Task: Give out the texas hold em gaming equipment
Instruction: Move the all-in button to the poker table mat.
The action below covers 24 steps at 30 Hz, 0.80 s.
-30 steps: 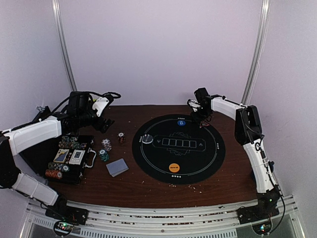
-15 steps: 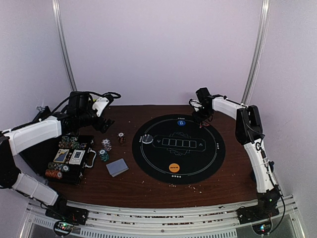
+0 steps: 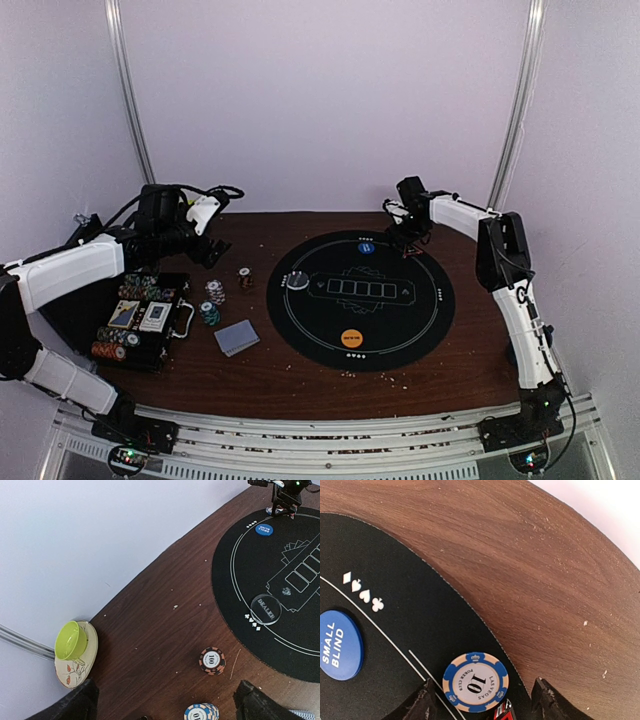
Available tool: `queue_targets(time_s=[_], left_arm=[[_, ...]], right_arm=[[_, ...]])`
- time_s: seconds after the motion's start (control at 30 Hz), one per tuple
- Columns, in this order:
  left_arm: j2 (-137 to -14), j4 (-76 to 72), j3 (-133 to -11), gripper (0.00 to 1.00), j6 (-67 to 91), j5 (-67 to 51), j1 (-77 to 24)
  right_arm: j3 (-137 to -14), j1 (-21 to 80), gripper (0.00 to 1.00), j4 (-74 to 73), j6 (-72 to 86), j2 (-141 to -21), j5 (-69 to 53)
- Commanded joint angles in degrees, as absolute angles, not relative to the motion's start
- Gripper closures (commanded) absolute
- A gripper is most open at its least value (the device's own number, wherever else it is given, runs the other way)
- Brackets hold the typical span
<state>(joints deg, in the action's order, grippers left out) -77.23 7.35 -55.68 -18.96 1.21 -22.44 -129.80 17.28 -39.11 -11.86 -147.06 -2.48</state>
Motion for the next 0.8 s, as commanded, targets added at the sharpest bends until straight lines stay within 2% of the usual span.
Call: queue_targets(time_s=[0.0,0.2,0.37,0.6,0.77], left_arm=[[-76.55,4.82,-55.35,0.02,-18.63,0.37,-22.05],[-76.49,4.88,-55.30,0.02,-18.68,0.20,-22.04],[-76.36,4.99,-55.40,0.02,-18.63,0.13,-22.00],[-76.14,5.01,-55.45,0.02,-18.64,0.18,-22.03],[-76.29,4.98,-55.46,0.02,-18.63,0.18,-22.04]], right_arm=[[-125.11,16.91,0.31,-41.07,-12.64,-143.00,-1.29],[-116.10,16.57,0.33,-37.74,-13.31,-136.96,0.14],[-110.44,16.00,0.39,-36.85,-13.12,-134.84,-1.92],[-105.72,13.66,0.53,-36.69,-12.30,-132.84,-6.10],[-98.97,12.83,0.54,-36.04,-12.63,-127.72,-7.75]])
